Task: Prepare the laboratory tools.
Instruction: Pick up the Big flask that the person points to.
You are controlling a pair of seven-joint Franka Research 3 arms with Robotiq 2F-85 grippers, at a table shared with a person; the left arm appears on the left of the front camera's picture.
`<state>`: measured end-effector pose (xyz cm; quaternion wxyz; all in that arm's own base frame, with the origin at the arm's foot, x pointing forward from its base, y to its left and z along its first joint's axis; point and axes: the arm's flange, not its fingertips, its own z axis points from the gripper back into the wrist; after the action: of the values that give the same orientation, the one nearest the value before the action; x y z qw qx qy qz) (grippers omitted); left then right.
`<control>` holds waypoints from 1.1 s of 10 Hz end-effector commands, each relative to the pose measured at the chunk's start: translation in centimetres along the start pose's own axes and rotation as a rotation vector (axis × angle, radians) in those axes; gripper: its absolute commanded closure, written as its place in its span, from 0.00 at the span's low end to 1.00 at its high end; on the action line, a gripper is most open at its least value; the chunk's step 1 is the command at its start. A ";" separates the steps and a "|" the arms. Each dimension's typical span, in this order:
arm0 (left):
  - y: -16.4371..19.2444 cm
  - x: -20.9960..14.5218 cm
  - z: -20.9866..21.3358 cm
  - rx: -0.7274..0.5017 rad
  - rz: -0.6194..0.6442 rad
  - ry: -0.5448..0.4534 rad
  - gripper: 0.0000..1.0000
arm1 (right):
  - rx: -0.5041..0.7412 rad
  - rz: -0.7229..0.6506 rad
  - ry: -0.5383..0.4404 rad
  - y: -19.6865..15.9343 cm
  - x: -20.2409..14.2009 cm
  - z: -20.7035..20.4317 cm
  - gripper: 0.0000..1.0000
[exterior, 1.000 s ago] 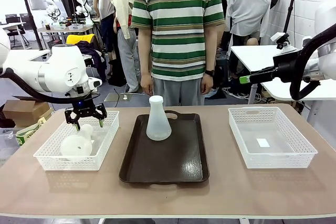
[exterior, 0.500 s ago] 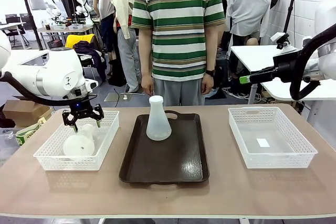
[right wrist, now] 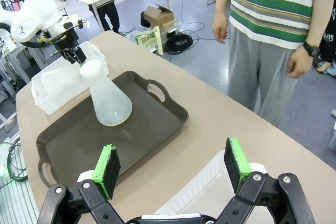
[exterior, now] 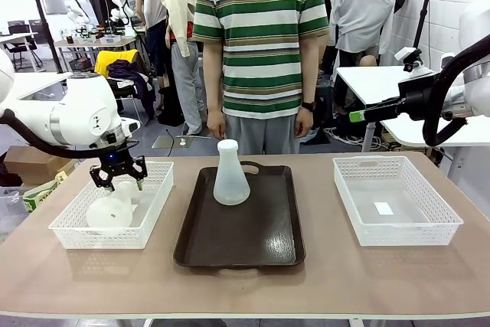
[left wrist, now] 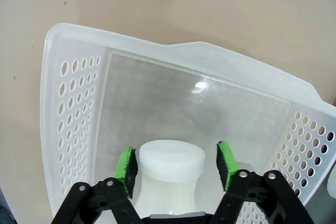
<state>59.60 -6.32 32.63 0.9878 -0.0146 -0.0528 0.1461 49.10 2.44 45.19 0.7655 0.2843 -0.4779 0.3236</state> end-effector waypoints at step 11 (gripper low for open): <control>1.5 -0.5 0.7 0.020 -0.002 -0.014 1.00 | -0.007 -0.005 0.014 0.0 0.3 0.0 0.00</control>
<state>59.45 -5.53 32.76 0.9884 -0.0029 -0.0547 0.1415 49.10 2.45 45.19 0.7655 0.2843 -0.4779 0.3236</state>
